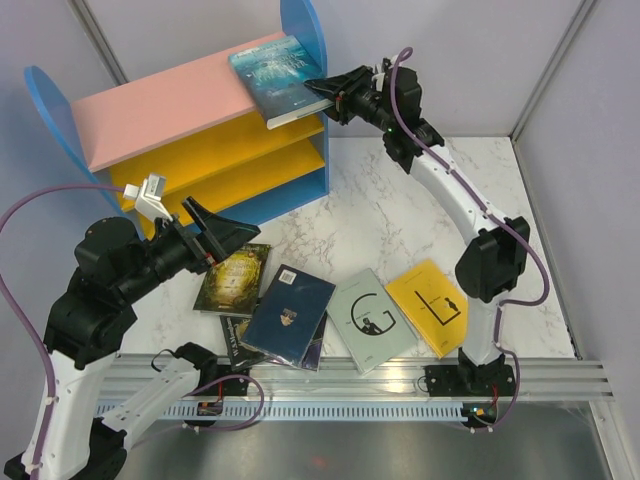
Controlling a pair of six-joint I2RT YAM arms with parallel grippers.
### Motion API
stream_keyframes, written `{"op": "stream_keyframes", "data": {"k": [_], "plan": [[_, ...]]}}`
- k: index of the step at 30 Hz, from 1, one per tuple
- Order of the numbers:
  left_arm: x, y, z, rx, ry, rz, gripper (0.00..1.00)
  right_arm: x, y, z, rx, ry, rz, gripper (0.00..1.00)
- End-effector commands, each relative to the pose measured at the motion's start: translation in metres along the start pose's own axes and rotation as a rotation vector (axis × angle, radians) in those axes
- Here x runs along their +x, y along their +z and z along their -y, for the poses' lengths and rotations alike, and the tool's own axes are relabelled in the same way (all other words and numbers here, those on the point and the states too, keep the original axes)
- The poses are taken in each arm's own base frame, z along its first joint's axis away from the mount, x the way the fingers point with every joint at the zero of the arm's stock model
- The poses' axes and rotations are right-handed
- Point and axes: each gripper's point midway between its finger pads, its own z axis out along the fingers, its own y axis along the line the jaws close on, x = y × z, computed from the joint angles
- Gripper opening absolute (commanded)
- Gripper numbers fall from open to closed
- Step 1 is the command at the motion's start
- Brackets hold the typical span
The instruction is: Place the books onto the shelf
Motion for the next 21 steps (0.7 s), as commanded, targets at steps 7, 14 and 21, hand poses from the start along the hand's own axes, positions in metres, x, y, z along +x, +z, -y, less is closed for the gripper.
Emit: {"op": "stream_keyframes", "data": {"k": [7,14,21], "plan": [[-0.006,-0.005,-0.001,-0.014,0.052,0.025,0.99,-0.019,0.015,-0.034,-0.117,0.01,0.092,0.6],[-0.003,0.003,-0.006,-0.033,0.048,0.001,0.99,-0.006,-0.006,-0.013,-0.065,-0.027,0.064,0.87],[-0.001,0.006,-0.009,-0.039,0.042,-0.01,0.99,0.009,-0.033,-0.001,-0.035,-0.05,0.042,0.85]]}}
